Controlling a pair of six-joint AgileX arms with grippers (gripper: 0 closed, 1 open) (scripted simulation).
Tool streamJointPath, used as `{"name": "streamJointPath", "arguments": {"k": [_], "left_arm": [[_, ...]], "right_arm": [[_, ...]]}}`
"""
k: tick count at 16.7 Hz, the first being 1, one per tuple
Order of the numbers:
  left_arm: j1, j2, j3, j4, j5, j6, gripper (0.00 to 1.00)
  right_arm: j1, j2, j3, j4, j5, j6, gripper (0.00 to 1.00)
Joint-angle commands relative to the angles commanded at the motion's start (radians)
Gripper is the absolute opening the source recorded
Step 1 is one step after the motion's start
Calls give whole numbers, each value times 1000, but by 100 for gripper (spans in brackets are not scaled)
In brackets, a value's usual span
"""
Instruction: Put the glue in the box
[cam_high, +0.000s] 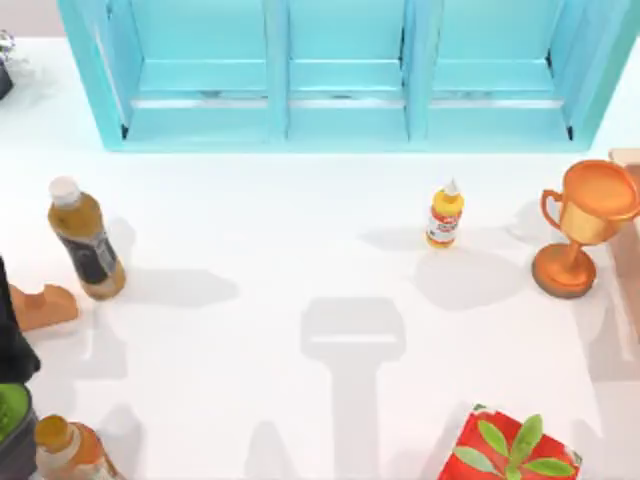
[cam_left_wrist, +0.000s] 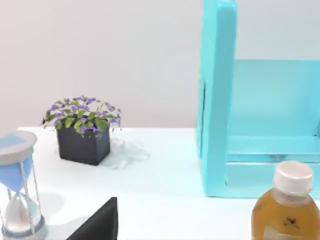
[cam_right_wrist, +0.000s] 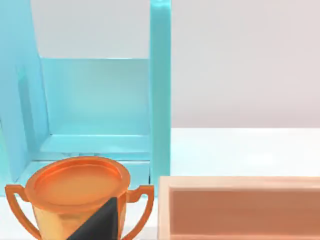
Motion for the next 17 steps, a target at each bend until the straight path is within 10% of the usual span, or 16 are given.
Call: {"name": "streamJointPath", "arguments": {"k": [8, 17], "left_arm": [[0, 0, 0, 0, 0, 0, 100], [0, 0, 0, 0, 0, 0, 100]], "right_arm": [[200, 220, 72, 165, 48, 14, 100], [655, 1139, 353, 545, 313, 158, 100]]}}
